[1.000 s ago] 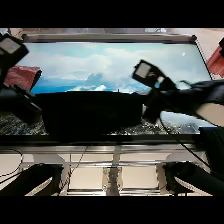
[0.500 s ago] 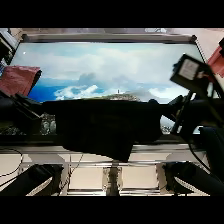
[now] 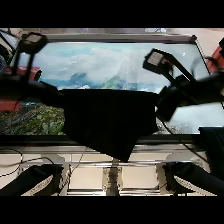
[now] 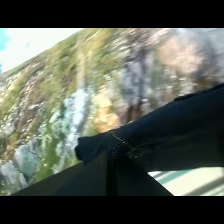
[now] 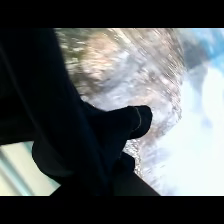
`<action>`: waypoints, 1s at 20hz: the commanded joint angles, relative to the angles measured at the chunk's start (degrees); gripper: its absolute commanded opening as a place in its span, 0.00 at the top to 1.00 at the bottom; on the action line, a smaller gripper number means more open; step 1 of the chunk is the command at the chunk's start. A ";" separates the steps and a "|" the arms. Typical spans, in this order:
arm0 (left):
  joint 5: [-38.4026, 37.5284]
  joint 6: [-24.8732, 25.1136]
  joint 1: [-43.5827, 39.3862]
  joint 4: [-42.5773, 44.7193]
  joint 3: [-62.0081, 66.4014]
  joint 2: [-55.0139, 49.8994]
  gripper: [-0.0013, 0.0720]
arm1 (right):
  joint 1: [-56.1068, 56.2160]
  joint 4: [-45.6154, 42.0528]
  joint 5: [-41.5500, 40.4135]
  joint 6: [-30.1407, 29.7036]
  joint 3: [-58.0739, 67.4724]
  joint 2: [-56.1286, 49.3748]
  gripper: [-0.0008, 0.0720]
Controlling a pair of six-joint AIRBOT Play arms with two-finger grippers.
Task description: Fold the clothes and pants, and hang the long-sleeved shirts on hangers.
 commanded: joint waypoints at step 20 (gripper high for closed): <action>24.59 24.55 3.63 16.33 -10.25 -23.52 0.95 | -12.83 -1.36 -24.13 -2.32 -8.79 -18.23 0.98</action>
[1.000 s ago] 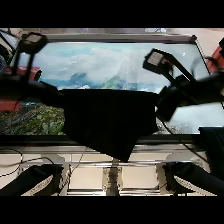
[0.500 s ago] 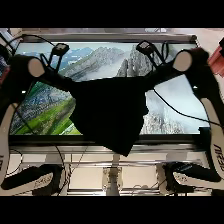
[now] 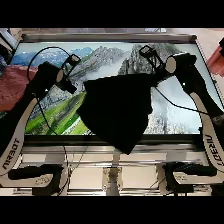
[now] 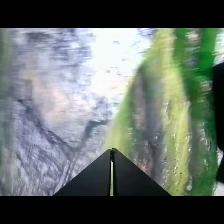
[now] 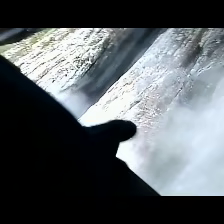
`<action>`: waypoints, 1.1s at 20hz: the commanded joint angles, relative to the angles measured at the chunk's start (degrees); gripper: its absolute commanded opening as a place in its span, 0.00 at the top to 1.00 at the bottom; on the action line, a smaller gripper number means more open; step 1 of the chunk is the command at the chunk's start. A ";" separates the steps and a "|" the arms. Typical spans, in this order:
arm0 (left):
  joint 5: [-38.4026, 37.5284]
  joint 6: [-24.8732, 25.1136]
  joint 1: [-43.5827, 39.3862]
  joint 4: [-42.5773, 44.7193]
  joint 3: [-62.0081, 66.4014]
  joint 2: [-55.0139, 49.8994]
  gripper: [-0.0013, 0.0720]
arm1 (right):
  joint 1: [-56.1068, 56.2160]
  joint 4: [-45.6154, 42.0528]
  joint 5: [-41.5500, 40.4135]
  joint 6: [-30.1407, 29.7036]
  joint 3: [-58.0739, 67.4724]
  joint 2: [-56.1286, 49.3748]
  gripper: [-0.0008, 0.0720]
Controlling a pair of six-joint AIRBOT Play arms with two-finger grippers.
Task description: Fold the clothes and pants, and hang the long-sleeved shirts on hangers.
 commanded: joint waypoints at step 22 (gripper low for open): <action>4.90 0.83 1.22 -5.33 -19.08 19.39 0.95 | 33.81 11.19 5.44 16.06 -40.22 21.94 0.97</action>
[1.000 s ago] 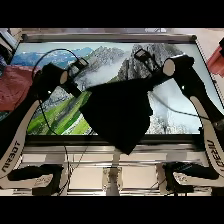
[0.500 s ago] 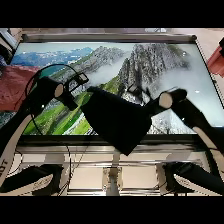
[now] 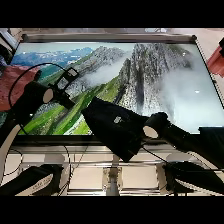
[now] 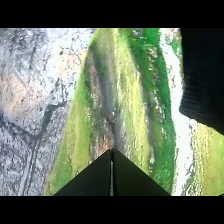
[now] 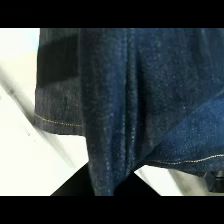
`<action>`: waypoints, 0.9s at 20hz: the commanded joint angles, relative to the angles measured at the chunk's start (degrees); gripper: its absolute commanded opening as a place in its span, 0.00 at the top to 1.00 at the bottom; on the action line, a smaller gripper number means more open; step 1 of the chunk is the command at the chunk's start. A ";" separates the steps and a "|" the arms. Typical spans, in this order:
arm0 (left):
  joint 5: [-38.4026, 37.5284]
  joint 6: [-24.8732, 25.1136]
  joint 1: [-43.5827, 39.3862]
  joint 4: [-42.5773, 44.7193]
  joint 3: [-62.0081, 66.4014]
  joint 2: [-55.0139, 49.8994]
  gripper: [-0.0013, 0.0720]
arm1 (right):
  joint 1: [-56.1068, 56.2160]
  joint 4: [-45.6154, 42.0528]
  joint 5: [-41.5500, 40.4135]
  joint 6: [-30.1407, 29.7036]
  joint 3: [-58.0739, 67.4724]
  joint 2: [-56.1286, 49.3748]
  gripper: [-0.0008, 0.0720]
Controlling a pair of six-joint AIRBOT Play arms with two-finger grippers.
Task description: Fold the clothes and pants, and hang the long-sleeved shirts on hangers.
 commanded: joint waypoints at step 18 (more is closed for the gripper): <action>-3.39 -10.43 8.61 -4.37 -6.80 2.80 0.94 | -22.29 -4.90 1.90 9.49 -3.41 21.92 0.06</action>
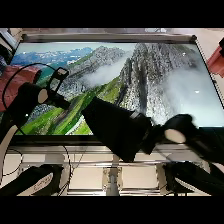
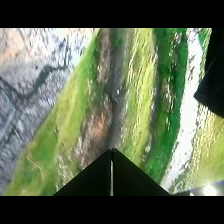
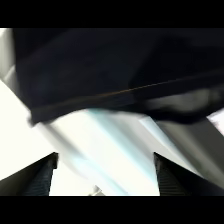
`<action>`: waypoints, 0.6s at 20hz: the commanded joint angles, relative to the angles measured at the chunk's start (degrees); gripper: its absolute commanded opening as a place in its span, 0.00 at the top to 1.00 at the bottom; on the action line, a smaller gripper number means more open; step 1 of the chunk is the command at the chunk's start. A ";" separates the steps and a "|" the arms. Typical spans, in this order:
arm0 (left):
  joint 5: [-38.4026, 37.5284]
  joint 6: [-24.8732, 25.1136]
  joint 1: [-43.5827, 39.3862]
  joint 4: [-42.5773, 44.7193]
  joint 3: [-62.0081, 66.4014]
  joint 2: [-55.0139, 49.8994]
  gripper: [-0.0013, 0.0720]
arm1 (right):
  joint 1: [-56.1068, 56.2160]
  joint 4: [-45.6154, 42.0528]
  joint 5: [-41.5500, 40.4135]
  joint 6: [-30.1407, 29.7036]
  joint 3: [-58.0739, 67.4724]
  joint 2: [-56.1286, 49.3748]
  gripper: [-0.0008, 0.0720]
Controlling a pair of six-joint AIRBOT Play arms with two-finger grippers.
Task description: Fold the clothes and pants, and hang the long-sleeved shirts on hangers.
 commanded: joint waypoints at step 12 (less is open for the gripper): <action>-3.28 -1.20 7.56 -14.03 -14.38 18.80 0.45 | -50.86 40.09 -9.55 -36.02 -9.40 -22.16 0.03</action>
